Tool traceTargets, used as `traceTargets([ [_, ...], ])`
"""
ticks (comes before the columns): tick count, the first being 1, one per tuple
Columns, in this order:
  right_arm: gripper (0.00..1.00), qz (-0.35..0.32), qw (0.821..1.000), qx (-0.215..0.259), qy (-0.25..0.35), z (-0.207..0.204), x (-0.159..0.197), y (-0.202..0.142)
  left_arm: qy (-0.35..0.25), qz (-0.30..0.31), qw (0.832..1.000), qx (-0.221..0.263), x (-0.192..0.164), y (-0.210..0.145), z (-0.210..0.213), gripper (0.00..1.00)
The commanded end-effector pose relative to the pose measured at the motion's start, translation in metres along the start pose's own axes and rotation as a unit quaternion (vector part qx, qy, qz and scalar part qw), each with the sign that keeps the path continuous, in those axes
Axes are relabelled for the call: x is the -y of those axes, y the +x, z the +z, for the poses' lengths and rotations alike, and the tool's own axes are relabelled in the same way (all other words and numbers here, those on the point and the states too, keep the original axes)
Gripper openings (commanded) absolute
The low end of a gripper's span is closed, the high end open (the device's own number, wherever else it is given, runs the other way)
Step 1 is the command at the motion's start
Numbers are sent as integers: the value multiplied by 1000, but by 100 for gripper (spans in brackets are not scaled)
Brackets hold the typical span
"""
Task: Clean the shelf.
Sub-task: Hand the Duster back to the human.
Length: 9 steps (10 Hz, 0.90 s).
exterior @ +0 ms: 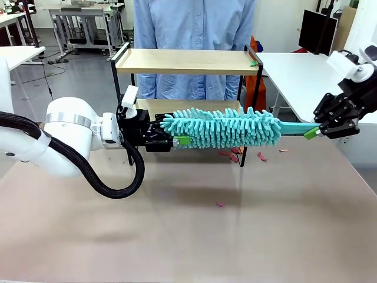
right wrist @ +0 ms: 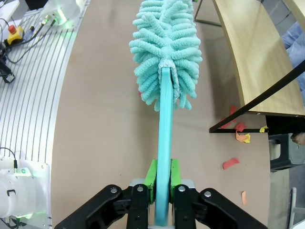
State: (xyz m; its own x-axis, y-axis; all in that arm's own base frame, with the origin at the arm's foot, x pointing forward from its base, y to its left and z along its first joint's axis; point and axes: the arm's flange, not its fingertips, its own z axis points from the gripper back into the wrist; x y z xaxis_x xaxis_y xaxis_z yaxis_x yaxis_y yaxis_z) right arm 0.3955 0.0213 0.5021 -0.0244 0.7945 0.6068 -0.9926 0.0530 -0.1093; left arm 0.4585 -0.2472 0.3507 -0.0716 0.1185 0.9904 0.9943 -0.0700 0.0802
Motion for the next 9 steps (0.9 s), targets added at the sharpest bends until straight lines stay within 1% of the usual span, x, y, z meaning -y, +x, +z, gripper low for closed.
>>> traceTargets([
  [1,13,3,1000,19,-4,0,-1,2,-12,-5,1000,10,1,0,1,41],
  [2,13,3,1000,19,-4,0,-1,2,-18,1,1000,13,2,0,2,35],
  [3,13,3,1000,19,-4,0,-1,2,-20,0,1000,12,4,1,3,25],
  [4,13,3,1000,19,-4,0,-1,2,-20,0,1000,12,5,2,4,0],
  [6,13,3,1000,19,-4,0,-1,2,-24,0,1000,9,10,3,8,0],
  [8,13,3,1000,19,-4,0,-1,2,-28,-12,1000,9,16,4,10,0],
  [9,13,3,1000,19,-4,0,-1,2,-38,-13,999,7,17,3,11,0],
])
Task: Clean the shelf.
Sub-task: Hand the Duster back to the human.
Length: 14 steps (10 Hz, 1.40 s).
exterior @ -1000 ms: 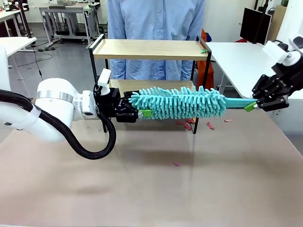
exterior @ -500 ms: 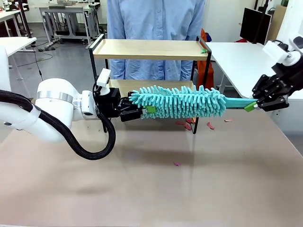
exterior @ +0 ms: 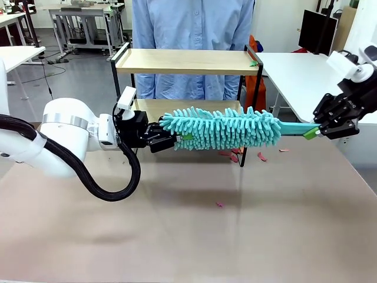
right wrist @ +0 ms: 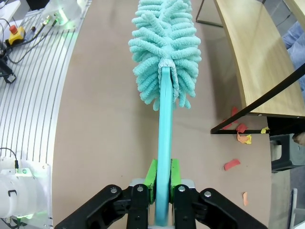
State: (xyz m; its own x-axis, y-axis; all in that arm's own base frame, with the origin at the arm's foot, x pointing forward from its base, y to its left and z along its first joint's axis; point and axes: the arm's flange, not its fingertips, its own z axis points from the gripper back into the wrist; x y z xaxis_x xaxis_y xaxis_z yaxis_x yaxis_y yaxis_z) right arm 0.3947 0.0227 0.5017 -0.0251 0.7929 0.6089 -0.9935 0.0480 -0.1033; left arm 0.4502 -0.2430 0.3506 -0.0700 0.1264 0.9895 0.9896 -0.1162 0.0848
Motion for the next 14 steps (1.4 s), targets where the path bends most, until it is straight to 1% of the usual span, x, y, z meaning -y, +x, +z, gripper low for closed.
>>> traceTargets([
  [1,13,3,1000,17,-8,1,0,1,-9,-1,999,33,8,1,8,0],
  [2,13,3,1000,17,-8,1,0,1,0,0,1000,0,0,0,0,0],
  [3,70,0,1000,1,2,0,-1,0,0,0,1000,0,0,0,0,0],
  [4,71,-7,1000,10,-6,8,-2,-3,0,0,1000,0,0,0,0,0],
  [5,100,-8,999,36,-1,18,-6,-7,0,0,1000,0,0,0,0,0],
  [6,76,-14,997,75,-8,31,-12,-14,0,0,1000,0,0,0,0,0],
  [7,100,-22,992,126,-18,47,-19,-25,0,0,1000,0,0,0,0,0],
  [8,100,-48,983,168,-49,66,-28,-39,0,0,1000,0,0,0,0,0],
  [9,100,-61,973,209,-74,81,-37,-52,0,0,1000,0,0,0,0,0],
  [10,100,-60,962,254,-84,92,-46,-65,0,0,1000,0,0,0,0,0],
  [11,100,-70,951,285,-98,100,-53,-78,0,0,1000,0,0,0,0,0],
  [13,100,-83,940,314,-106,104,-58,-94,0,0,1000,0,0,0,0,0],
  [14,100,-90,952,274,-100,115,-55,-80,0,0,1000,0,0,0,0,0],
])
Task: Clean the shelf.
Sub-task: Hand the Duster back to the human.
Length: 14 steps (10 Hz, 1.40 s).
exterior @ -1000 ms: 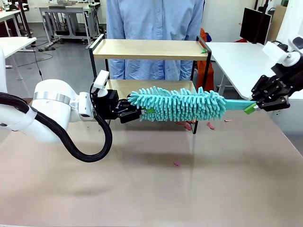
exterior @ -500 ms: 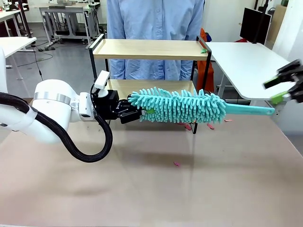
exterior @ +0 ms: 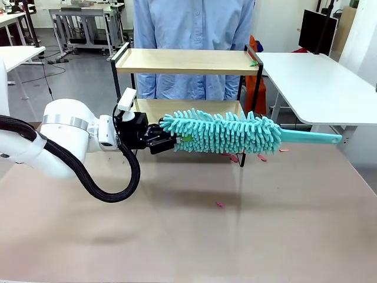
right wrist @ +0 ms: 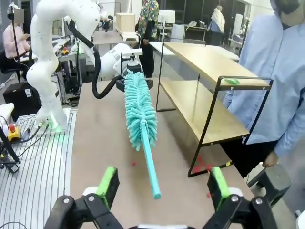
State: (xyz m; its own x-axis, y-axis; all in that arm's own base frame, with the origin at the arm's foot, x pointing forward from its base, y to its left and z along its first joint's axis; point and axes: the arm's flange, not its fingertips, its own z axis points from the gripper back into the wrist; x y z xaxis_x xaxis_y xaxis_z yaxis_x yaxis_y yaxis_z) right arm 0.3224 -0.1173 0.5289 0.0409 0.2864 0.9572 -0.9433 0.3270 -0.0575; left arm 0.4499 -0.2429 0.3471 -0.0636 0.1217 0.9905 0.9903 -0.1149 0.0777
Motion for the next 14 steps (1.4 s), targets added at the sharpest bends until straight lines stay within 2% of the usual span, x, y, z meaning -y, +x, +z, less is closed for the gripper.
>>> traceTargets([
  [1,100,10,1000,-19,6,-8,4,12,0,0,1000,0,0,0,0,17],
  [4,100,10,1000,-19,6,-8,4,12,55,-34,997,52,7,87,22,17],
  [6,100,10,1000,-19,6,-8,4,12,95,-54,993,48,13,158,36,17],
  [8,100,10,1000,-19,6,-8,4,12,187,-75,978,54,11,216,67,17],
  [9,100,10,1000,-19,6,-8,4,12,244,-77,965,50,10,234,85,17],
  [10,100,10,1000,-19,6,-8,4,12,315,-77,945,43,11,247,111,17],
  [11,100,10,1000,-19,6,-8,4,12,340,-75,935,64,12,253,138,17],
  [13,100,10,1000,-19,6,-8,4,12,439,-89,893,47,12,253,192,17],
  [14,100,10,1000,-19,6,-8,4,12,466,-90,878,64,18,253,215,17],
])
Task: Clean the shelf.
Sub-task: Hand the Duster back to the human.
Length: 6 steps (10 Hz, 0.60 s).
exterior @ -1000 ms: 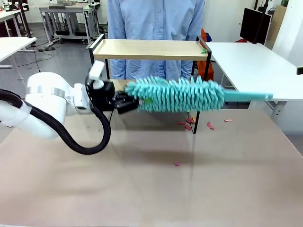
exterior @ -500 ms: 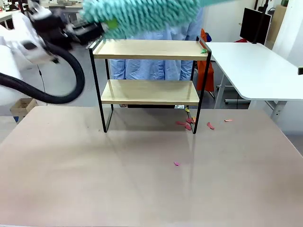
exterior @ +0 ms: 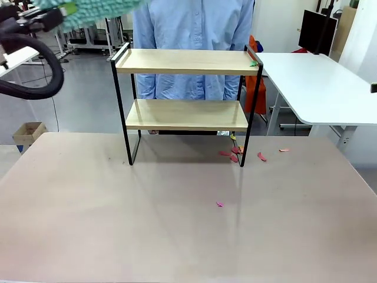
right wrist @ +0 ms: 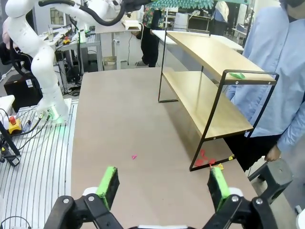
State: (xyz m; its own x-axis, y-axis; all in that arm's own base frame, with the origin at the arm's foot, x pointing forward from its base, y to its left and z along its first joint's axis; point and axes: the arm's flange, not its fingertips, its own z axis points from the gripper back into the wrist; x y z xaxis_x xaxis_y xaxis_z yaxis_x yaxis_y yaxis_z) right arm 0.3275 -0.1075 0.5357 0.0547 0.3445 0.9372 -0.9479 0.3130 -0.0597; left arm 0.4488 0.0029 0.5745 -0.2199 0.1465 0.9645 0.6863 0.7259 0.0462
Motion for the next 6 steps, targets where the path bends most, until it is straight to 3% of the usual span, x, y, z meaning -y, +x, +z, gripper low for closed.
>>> traceTargets([
  [1,100,6,1000,12,-1,1,2,2,89,-30,995,26,-7,-2,27,17],
  [3,100,6,1000,12,-1,1,2,2,165,-55,985,19,-14,-7,63,17],
  [6,100,6,1000,12,-1,1,2,2,209,-55,976,-12,-15,-36,96,17],
])
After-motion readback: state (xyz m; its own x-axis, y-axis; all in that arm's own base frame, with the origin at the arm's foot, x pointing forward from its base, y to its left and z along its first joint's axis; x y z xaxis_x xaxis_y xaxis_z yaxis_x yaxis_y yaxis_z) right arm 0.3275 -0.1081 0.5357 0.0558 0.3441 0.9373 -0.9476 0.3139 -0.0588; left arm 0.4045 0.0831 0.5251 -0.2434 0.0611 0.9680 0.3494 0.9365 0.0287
